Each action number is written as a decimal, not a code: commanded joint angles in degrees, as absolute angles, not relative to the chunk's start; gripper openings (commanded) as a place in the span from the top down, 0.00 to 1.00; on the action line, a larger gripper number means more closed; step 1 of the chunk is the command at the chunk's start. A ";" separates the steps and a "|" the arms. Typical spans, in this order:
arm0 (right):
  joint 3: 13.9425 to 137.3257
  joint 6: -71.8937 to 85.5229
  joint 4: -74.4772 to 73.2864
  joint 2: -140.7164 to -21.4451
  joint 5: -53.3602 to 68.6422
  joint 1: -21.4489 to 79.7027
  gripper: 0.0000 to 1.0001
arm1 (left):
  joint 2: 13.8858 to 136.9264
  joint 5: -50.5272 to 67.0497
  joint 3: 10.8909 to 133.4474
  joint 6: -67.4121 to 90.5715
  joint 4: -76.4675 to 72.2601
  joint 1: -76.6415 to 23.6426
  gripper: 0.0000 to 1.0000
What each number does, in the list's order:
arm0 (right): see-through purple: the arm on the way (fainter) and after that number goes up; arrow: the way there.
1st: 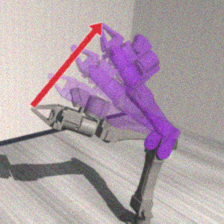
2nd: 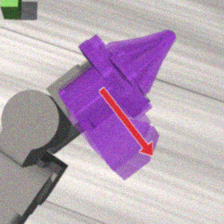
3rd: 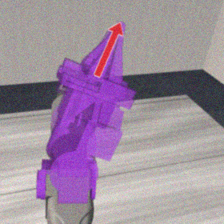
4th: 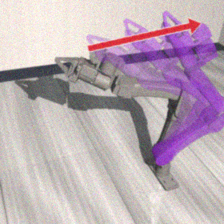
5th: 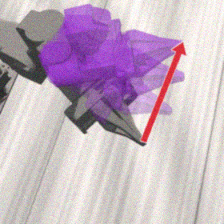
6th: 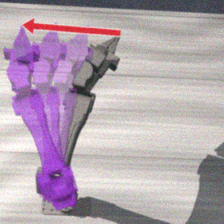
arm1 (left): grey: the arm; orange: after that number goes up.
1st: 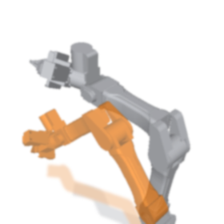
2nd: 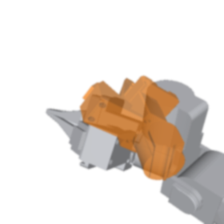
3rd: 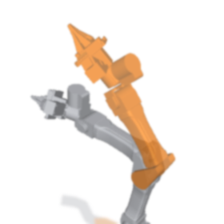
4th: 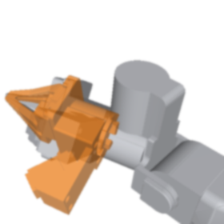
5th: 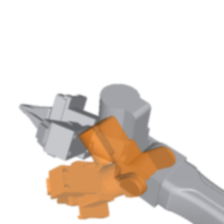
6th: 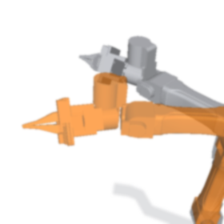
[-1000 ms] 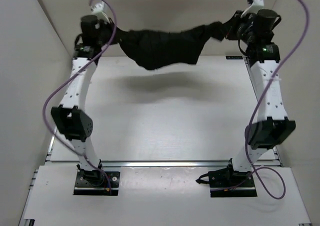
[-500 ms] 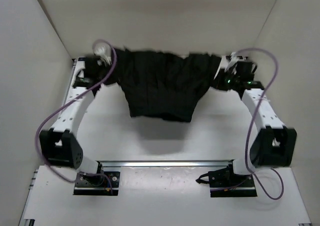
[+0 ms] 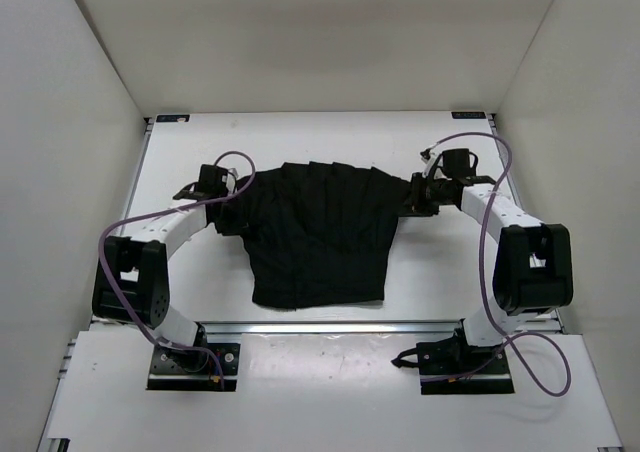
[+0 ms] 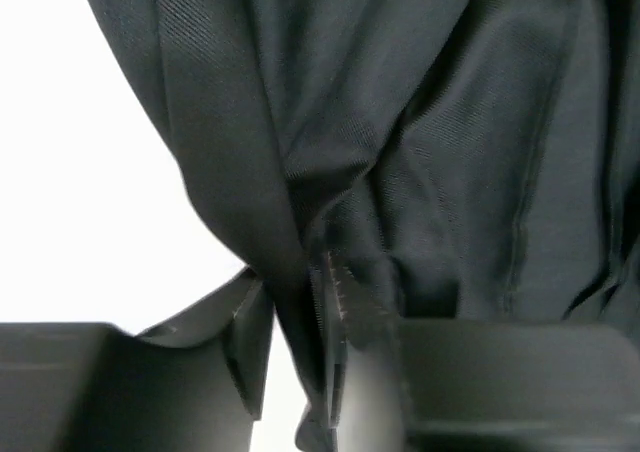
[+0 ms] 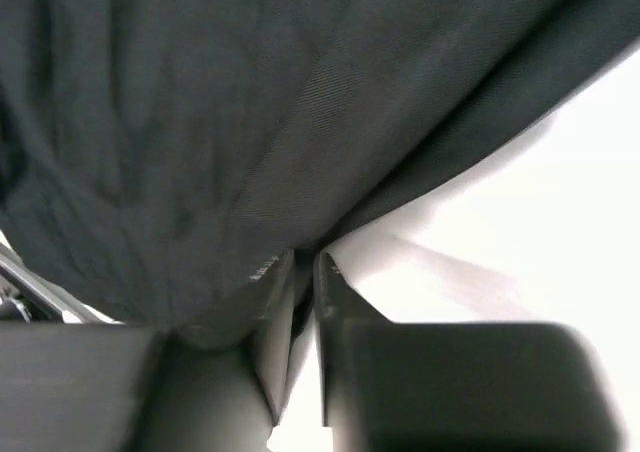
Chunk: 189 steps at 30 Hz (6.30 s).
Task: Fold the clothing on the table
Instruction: Flatten the skirt out, then fold the skirt
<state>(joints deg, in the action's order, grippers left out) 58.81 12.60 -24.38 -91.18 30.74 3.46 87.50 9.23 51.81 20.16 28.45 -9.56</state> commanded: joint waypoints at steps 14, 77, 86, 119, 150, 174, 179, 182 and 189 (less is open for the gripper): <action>40.28 21.00 -19.51 -67.52 27.25 13.26 0.36 | 67.53 10.10 47.48 26.09 31.21 -12.64 0.01; 120.61 8.71 -36.56 -99.84 27.60 0.98 1.00 | 108.21 12.23 131.82 23.72 46.07 -9.24 1.00; 76.36 6.08 -31.18 -79.21 27.24 -3.43 0.99 | 92.73 12.04 89.02 18.82 48.41 -8.78 1.00; 94.47 7.90 -28.42 -86.16 26.10 3.43 1.00 | 94.41 9.05 105.27 17.05 43.61 -8.88 1.00; 46.05 18.20 -22.85 -80.42 34.46 17.14 1.00 | 60.21 11.69 21.64 43.50 23.23 -18.71 0.10; 55.26 12.13 -22.67 -80.77 36.48 7.84 1.00 | 67.46 10.99 38.71 35.80 18.19 -15.04 1.00; 80.96 7.30 -27.31 -89.89 34.99 2.82 1.00 | 86.45 13.00 67.76 24.88 25.20 -11.52 1.00; 98.20 6.51 -30.50 -93.16 32.09 1.32 1.00 | 90.70 10.12 87.42 21.02 28.39 -12.12 1.00; 83.55 6.84 -17.50 -84.39 31.09 -1.83 1.00 | 83.24 5.00 83.45 20.65 21.00 -10.90 1.00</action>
<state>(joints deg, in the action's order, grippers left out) 92.64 7.92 -21.39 -88.23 36.36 3.79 87.44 13.39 89.14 24.40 17.76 -15.27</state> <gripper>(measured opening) 0.031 0.113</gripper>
